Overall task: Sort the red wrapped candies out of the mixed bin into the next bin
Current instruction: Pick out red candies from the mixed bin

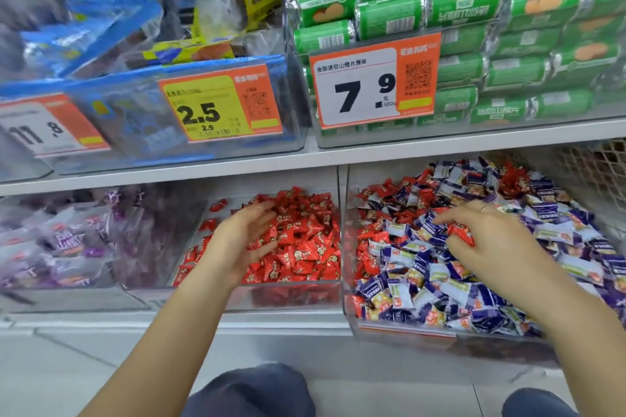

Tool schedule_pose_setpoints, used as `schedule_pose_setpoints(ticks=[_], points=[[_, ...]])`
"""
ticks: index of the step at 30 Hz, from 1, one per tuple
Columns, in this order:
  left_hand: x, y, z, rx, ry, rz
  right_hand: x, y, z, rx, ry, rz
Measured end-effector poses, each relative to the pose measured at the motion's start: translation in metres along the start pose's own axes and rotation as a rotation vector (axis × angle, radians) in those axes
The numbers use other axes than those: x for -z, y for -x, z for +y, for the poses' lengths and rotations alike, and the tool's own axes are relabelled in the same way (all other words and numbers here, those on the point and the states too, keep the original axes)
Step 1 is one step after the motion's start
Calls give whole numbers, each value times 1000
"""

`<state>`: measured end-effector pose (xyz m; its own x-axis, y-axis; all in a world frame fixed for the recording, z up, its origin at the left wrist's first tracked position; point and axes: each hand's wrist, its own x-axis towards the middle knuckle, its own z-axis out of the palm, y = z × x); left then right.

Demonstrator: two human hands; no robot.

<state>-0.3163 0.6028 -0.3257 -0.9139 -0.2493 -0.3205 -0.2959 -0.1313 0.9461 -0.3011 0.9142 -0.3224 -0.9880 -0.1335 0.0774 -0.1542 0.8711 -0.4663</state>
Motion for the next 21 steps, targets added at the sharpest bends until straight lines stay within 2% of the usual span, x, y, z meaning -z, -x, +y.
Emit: schedule_pose_setpoints(ticks=[2,4,9,11,13,15,18,21], points=[[-5,1,4,-163,-157,138,-2,0,1,2,1,8],[-18,4,6,-311,-283,166,-7,2,1,-1,-3,19],[-59,23,-24,-467,-484,-207,-16,15,1,54,-55,45],[-61,22,-41,-507,-658,-276,-15,14,-2,24,-119,51],[-60,14,-44,-476,-708,-303,-14,1,-8,-4,-132,43],[-61,8,-41,-444,-673,-280,-18,-22,-17,-6,-45,1],[-64,3,-33,-487,-692,-229,-31,-69,-26,-10,86,-86],[-61,1,-32,-494,-714,-241,-42,-111,-23,-82,377,-292]])
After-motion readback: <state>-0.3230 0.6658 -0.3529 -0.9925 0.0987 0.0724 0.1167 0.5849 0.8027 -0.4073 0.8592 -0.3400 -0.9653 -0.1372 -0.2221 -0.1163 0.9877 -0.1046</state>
